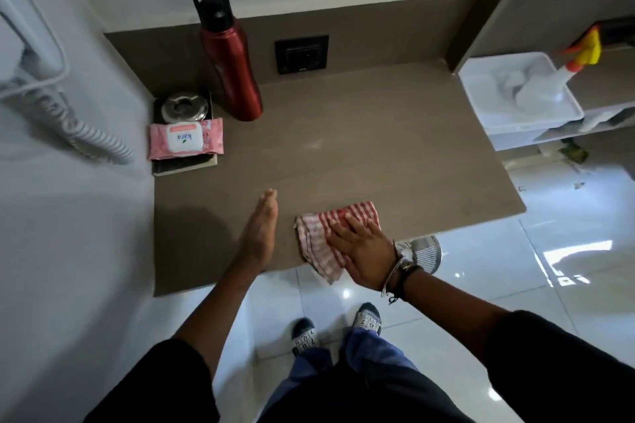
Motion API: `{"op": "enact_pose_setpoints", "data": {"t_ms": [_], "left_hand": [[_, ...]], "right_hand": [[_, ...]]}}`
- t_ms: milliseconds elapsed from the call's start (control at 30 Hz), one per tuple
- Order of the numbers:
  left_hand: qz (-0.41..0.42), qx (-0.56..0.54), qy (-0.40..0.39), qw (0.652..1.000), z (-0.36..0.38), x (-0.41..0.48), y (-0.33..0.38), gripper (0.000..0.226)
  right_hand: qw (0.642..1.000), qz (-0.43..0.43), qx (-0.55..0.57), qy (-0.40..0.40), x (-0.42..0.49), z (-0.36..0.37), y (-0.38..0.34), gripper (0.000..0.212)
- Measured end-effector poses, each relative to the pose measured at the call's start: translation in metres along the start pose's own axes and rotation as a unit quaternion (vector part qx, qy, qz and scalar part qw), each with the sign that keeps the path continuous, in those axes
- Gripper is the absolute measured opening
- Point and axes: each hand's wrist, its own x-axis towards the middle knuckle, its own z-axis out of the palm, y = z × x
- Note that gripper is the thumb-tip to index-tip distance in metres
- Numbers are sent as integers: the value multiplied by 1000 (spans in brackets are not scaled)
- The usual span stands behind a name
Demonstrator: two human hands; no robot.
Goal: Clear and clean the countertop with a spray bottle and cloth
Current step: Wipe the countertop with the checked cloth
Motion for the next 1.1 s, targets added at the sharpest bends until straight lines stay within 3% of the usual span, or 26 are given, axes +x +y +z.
{"op": "enact_pose_setpoints", "data": {"t_ms": [33,67,100,167,200,233,300,400,433,500,633,700,767,867,967,1100], "left_hand": [[-31,-51,-28,998,6,-1,14,87],[-61,-99,-55,992,16,0,25,98],[-92,-138,-75,983,23,0,39,106],[-131,-201,-131,962,36,9,55,115],[-138,-240,-177,944,43,14,59,116],[-152,-280,-230,920,53,16,65,113],[-165,-347,-310,869,81,17,78,100],[-162,-395,-350,834,138,17,100,73],[-162,-402,-336,836,156,18,110,68],[-141,-399,-312,851,192,27,133,60],[-154,-312,-222,911,278,56,162,43],[-190,-300,-150,923,327,71,177,39],[-212,-294,-98,927,373,84,195,35],[-205,-291,-35,934,428,118,231,32],[-155,-278,1,948,467,169,268,28],[-94,-212,53,971,485,258,293,37]], "right_hand": [[993,27,107,34,-5,-9,5,48],[961,71,264,45,-11,-23,6,41],[890,118,435,60,-15,-40,7,34],[680,176,705,94,-22,-70,20,36],[592,194,776,94,-27,-79,31,43],[531,204,817,96,-32,-88,43,47],[458,208,855,127,-41,-106,67,44],[420,223,869,133,-52,-120,111,42],[417,219,875,112,-56,-121,127,44],[447,211,867,69,-64,-121,163,47],[559,282,779,30,-82,-115,248,28],[606,314,731,20,-87,-115,299,18],[645,342,683,17,-89,-116,348,22],[676,325,660,44,-81,-134,415,29],[737,286,600,123,-57,-157,471,26],[741,264,592,174,0,-170,533,40]]}}
